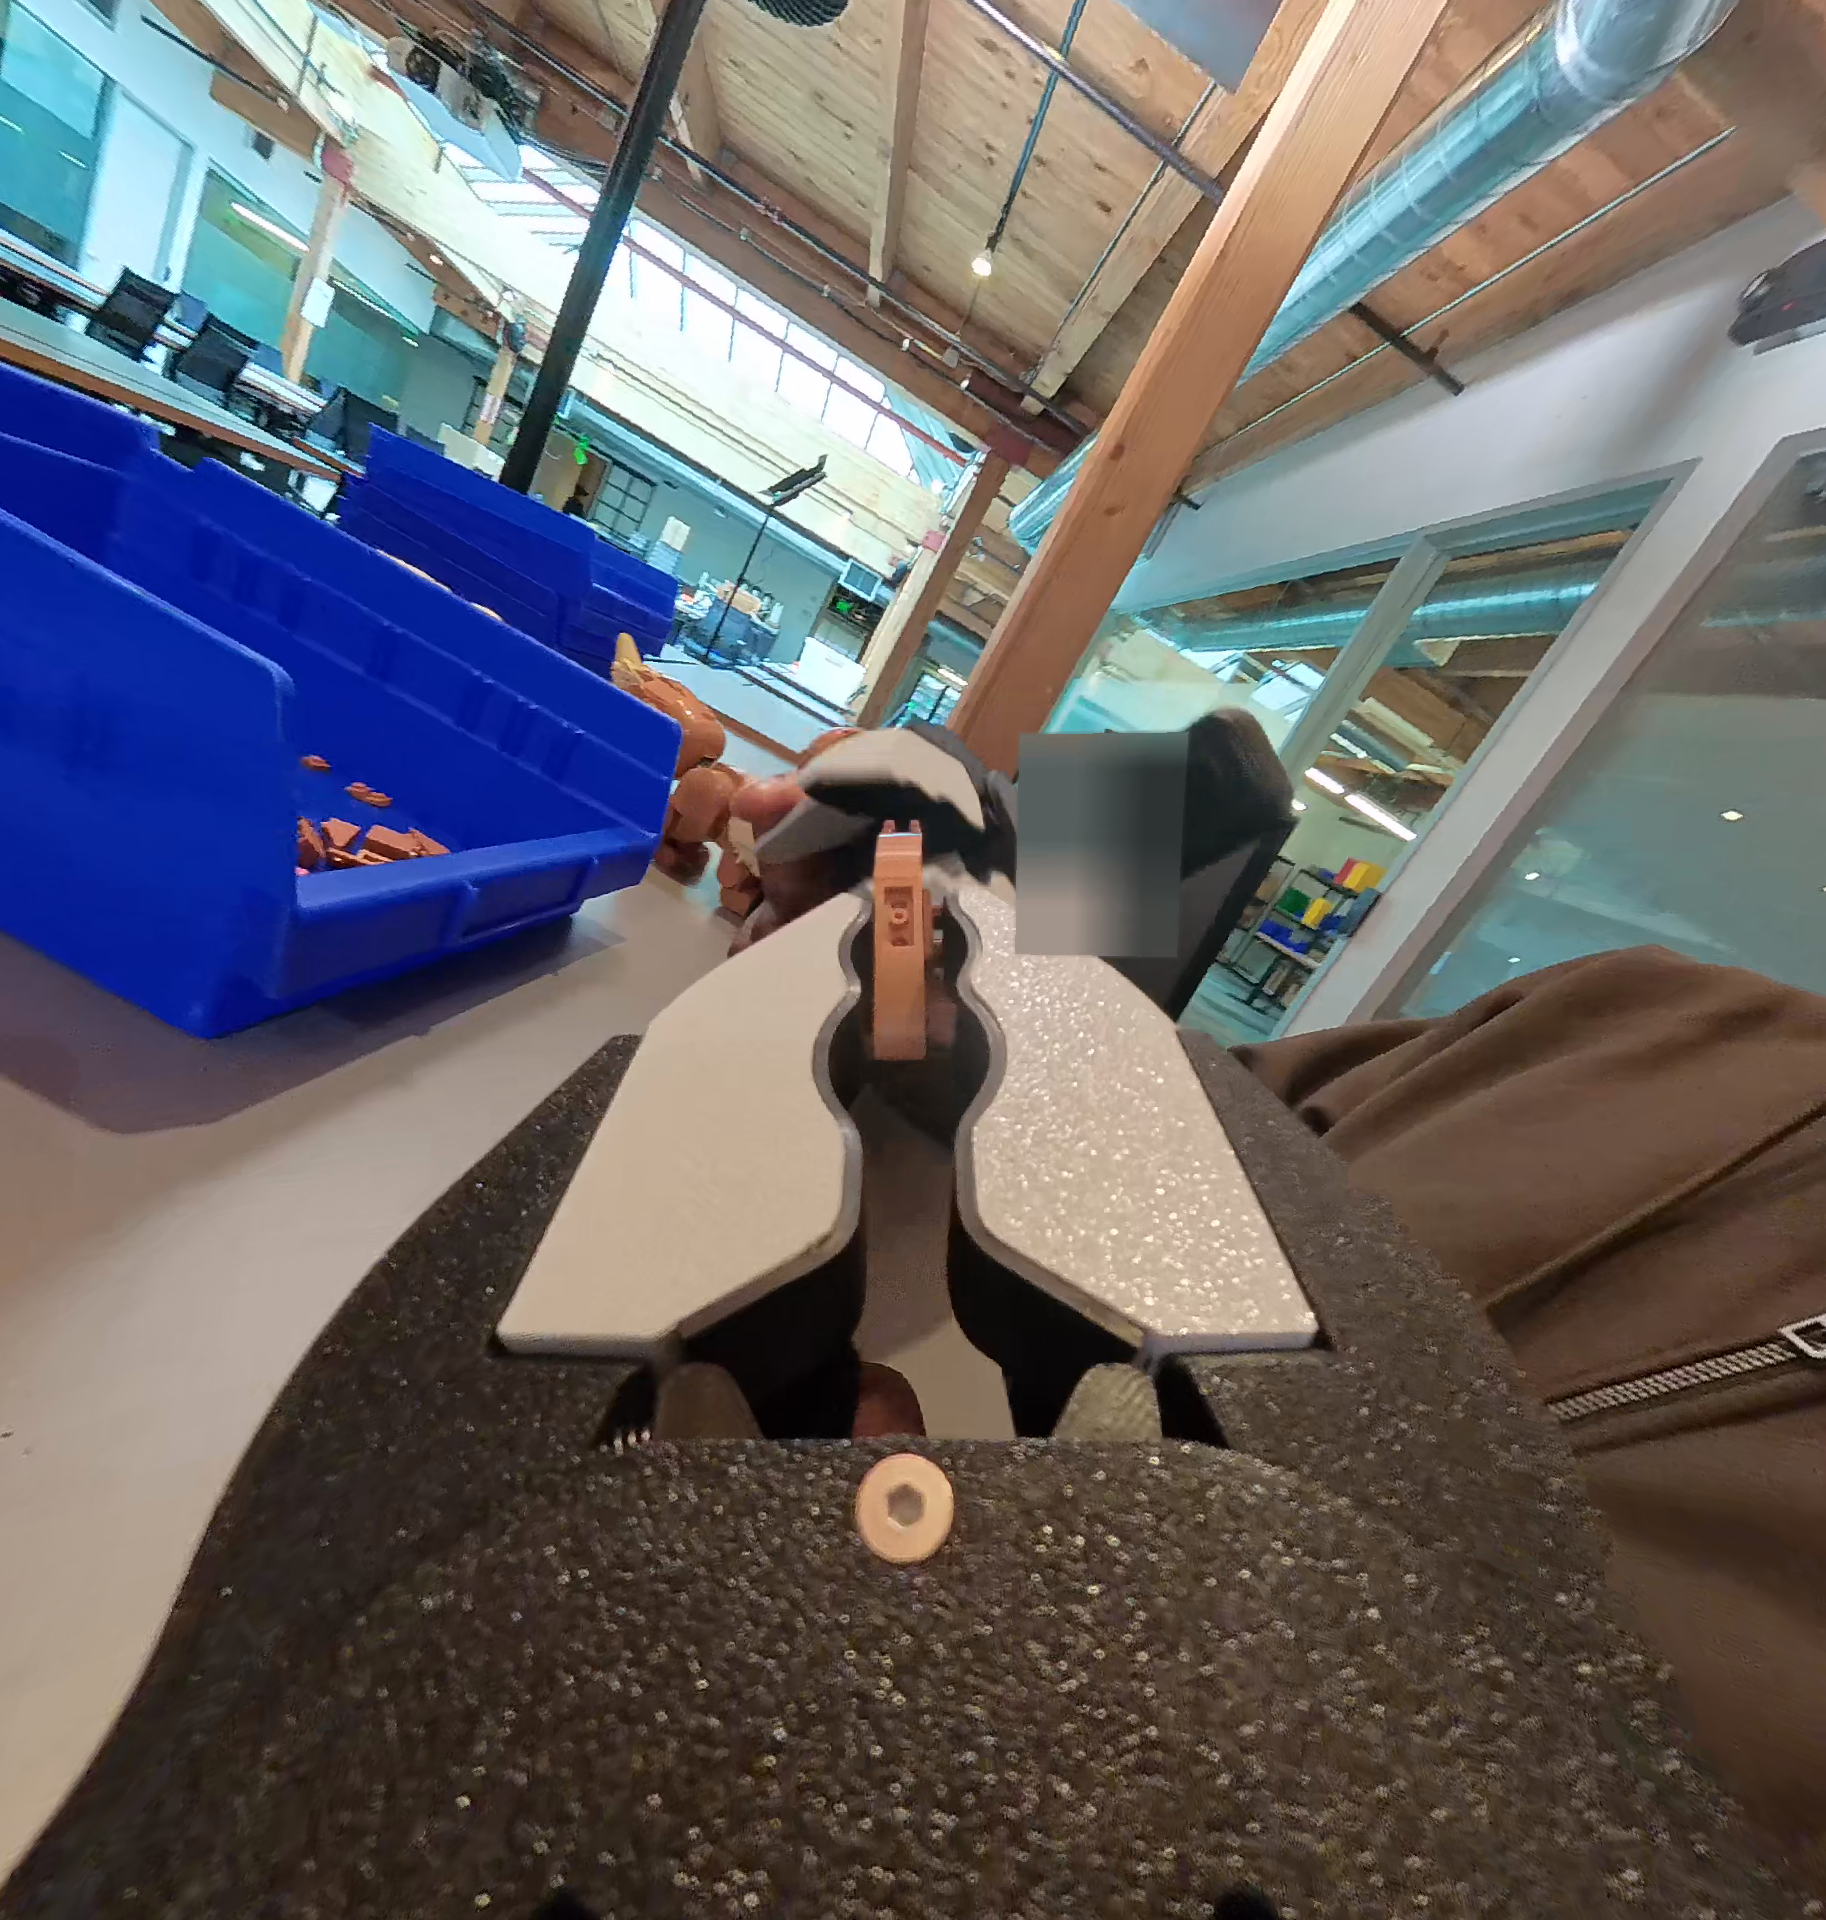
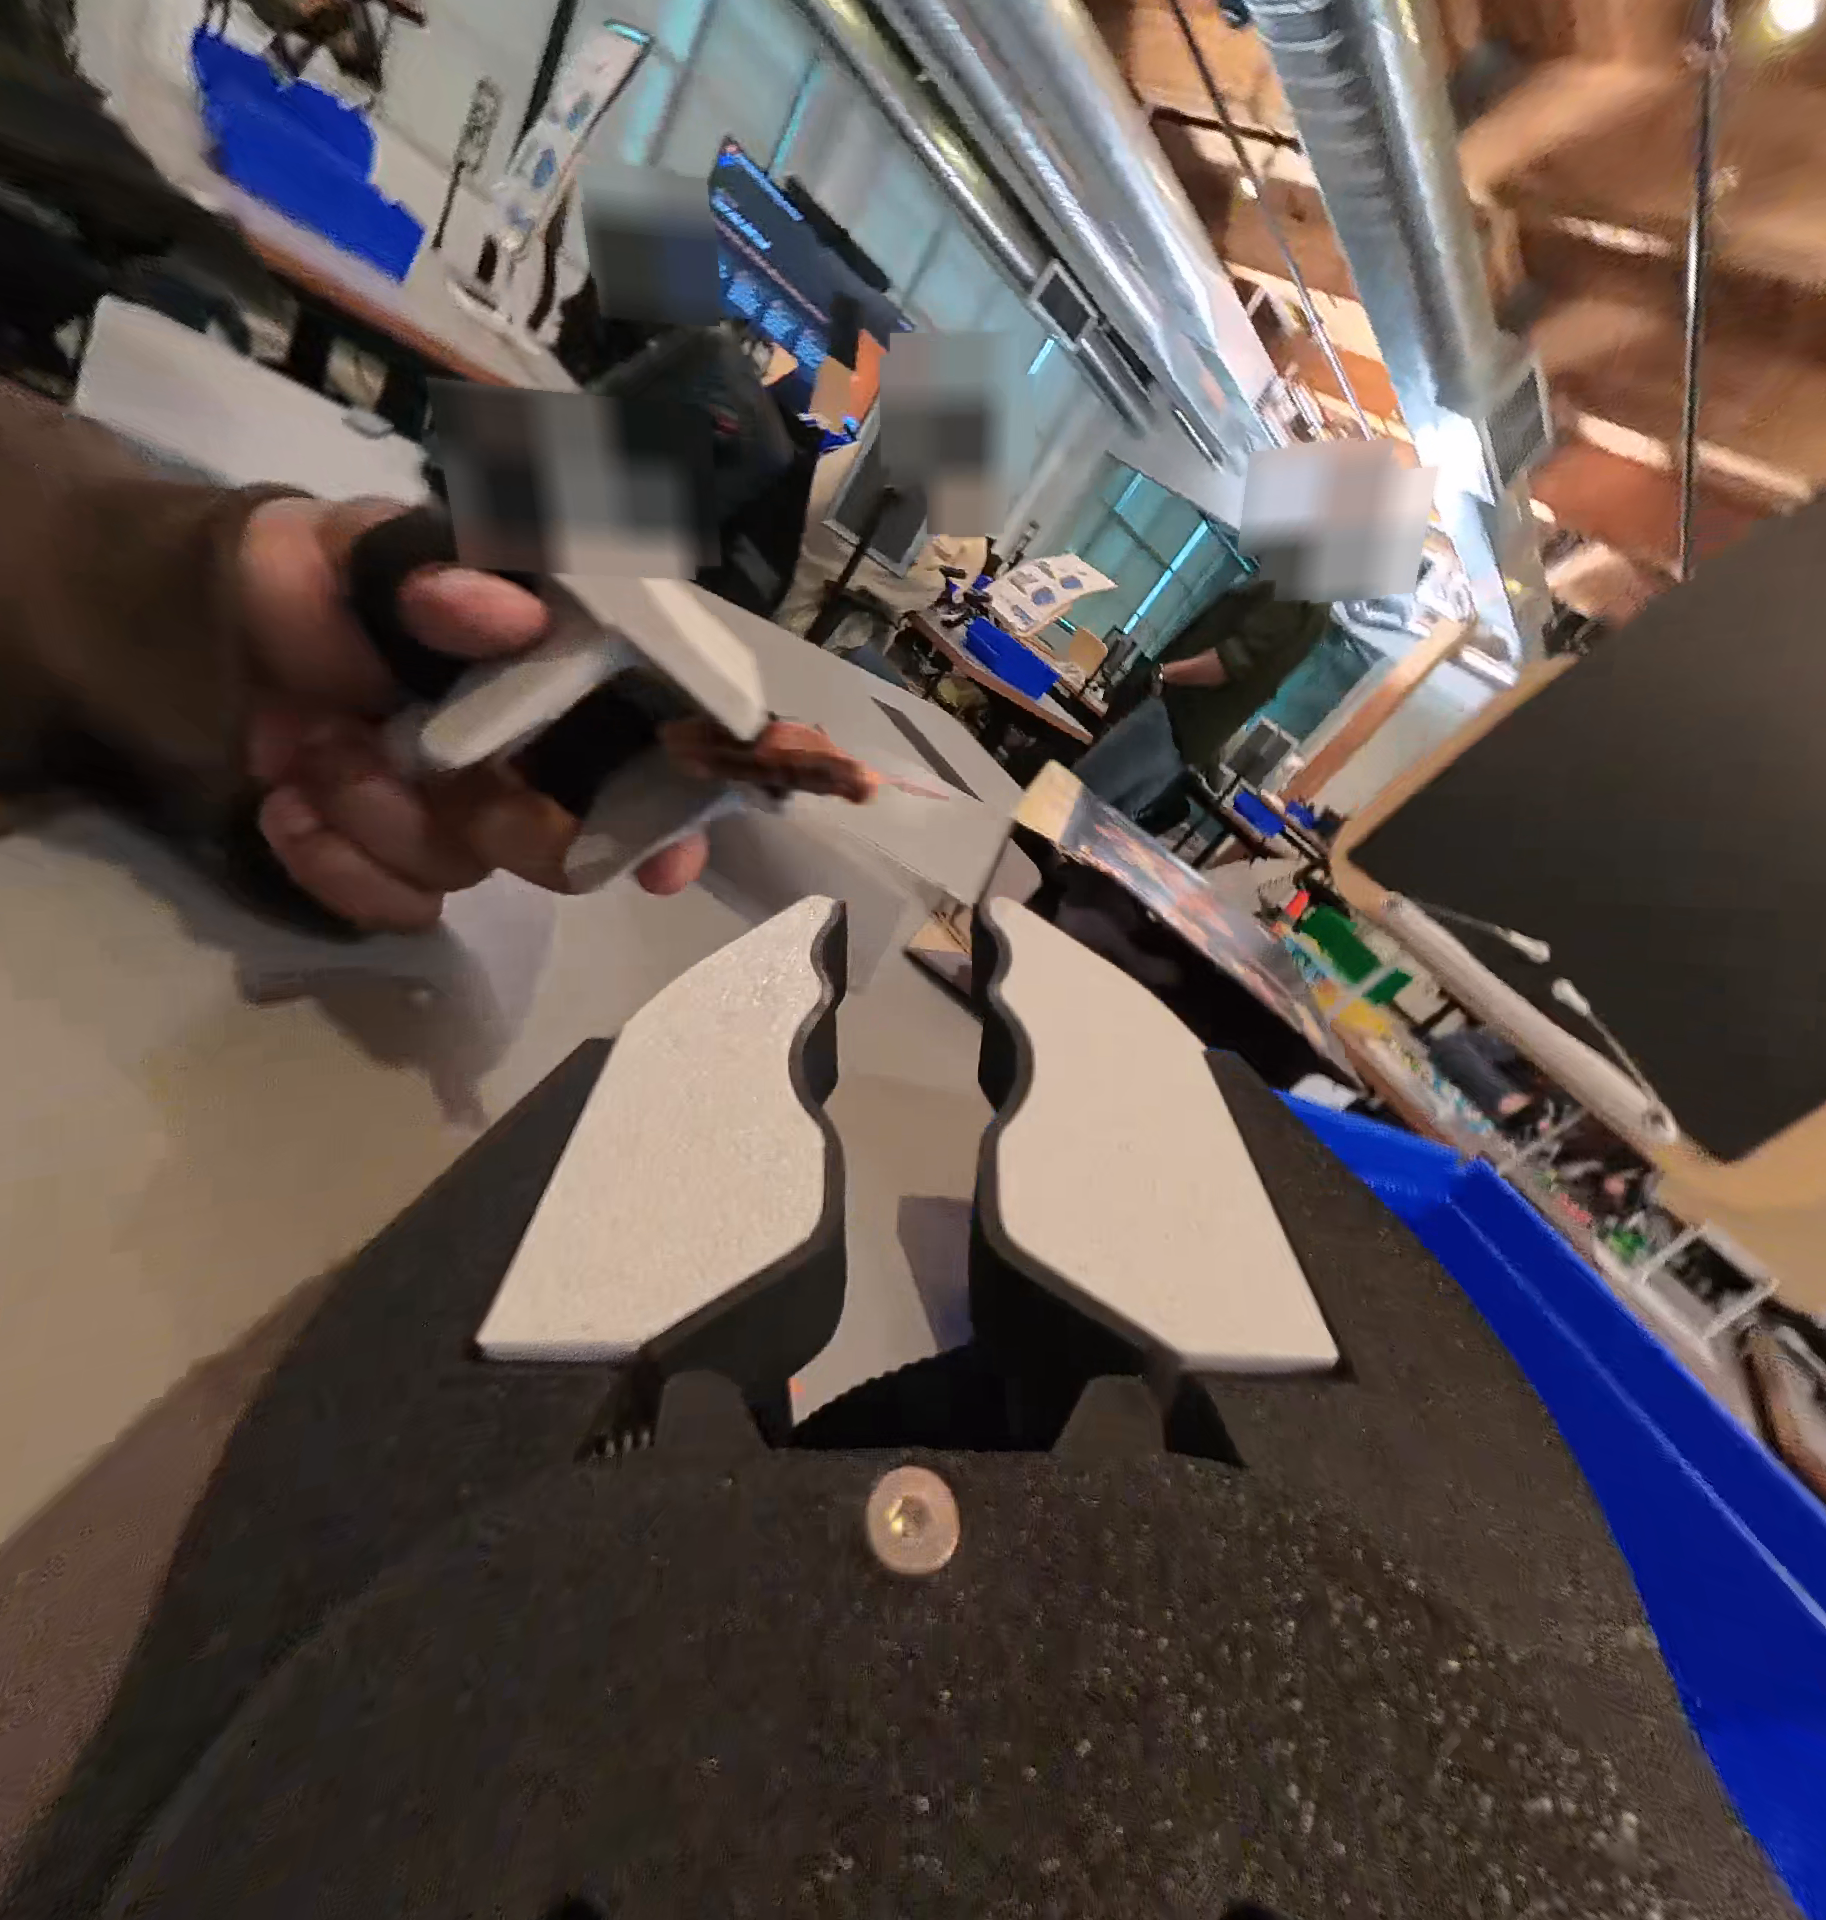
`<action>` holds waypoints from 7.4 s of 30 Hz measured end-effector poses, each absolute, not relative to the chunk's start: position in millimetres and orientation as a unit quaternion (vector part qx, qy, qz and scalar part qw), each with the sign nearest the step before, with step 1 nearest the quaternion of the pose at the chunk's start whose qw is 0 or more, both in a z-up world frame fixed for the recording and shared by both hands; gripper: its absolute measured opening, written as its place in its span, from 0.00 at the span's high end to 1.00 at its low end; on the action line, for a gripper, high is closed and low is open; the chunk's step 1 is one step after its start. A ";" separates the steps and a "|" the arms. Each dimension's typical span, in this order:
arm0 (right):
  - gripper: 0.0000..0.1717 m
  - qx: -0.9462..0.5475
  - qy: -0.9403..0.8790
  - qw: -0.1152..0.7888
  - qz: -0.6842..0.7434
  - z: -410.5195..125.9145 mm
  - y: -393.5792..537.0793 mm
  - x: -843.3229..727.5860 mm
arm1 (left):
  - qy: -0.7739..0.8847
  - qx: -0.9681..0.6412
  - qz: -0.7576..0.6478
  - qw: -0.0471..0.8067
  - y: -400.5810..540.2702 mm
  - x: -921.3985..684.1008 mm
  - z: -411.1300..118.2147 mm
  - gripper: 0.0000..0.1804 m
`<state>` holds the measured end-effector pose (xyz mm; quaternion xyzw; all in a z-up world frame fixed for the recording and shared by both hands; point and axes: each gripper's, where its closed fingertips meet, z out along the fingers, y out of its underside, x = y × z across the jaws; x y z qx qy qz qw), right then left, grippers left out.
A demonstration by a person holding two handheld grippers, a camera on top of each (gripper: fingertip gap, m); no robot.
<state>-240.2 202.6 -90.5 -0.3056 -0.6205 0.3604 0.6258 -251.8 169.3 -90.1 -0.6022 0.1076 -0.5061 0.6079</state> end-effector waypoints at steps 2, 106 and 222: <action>0.86 -0.285 -0.635 0.626 0.352 -94.8 188.8 -246.2 | 0.104 -0.598 -0.523 0.599 168.5 -250.2 -89.9 0.94; 0.96 -0.443 -0.568 0.473 0.507 -93.7 184.9 -251.1 | 0.185 -0.639 -0.243 0.706 179.3 -252.3 -88.3 0.93; 0.90 -0.266 -0.585 0.761 0.092 -86.1 193.3 -250.4 | 0.180 -0.630 -0.196 0.729 178.5 -256.6 -81.1 0.94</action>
